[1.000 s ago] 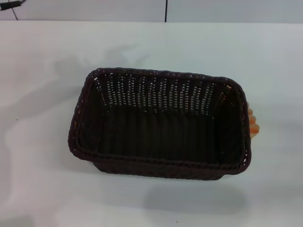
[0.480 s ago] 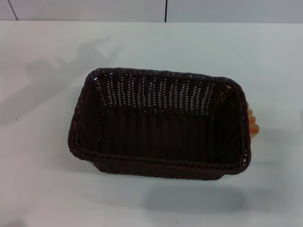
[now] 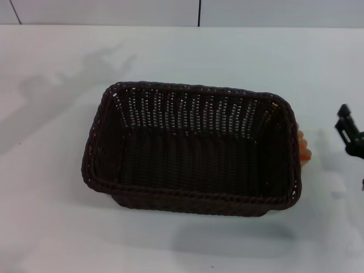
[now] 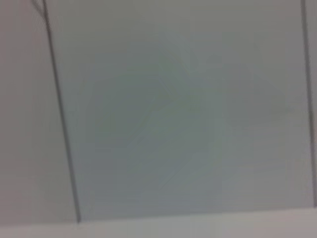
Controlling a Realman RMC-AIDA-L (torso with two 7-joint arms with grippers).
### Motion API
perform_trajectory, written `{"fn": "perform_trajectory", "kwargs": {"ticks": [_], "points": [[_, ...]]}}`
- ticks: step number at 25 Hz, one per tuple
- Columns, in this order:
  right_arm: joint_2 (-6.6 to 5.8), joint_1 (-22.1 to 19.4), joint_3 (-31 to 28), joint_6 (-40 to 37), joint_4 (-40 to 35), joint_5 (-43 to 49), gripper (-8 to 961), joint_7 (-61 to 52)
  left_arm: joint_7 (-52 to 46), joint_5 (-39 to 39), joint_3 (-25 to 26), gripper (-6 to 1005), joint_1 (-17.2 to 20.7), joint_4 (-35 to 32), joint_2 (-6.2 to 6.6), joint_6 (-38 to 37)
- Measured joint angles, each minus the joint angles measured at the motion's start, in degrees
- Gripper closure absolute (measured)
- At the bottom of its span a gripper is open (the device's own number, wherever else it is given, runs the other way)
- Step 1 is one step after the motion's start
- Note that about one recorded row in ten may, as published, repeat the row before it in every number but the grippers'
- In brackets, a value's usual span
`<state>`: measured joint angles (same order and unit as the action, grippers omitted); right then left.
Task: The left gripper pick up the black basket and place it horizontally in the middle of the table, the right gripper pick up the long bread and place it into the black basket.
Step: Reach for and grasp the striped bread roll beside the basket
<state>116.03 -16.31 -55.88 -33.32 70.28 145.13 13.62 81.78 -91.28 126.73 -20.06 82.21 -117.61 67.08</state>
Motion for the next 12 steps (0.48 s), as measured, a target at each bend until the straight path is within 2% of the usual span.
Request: {"fn": "perform_trajectory", "kwargs": {"ticks": [1, 2, 3, 7, 12], "points": [[0.0, 0.0, 0.0, 0.0, 0.0, 0.0, 286, 0.0, 0.0, 0.0, 0.0, 540, 0.0, 0.0, 0.0, 0.0], [-0.64, 0.0, 0.0, 4.3, 1.8, 1.8, 286, 0.0, -0.1, 0.0, 0.0, 540, 0.4, 0.3, -0.05, 0.0], [-0.64, 0.0, 0.0, 4.3, 1.8, 1.8, 286, 0.0, -0.1, 0.0, 0.0, 540, 0.4, 0.3, -0.05, 0.0], [-1.28, -0.2, -0.6, 12.4, 6.0, 6.1, 287, 0.0, -0.2, 0.0, 0.1, 540, 1.0, 0.8, -0.17, 0.1], [-1.6, -0.2, -1.1, 16.3, 7.7, 6.7, 287, 0.0, -0.3, 0.0, 0.4, 540, 1.1, 1.1, -0.17, 0.3]]}}
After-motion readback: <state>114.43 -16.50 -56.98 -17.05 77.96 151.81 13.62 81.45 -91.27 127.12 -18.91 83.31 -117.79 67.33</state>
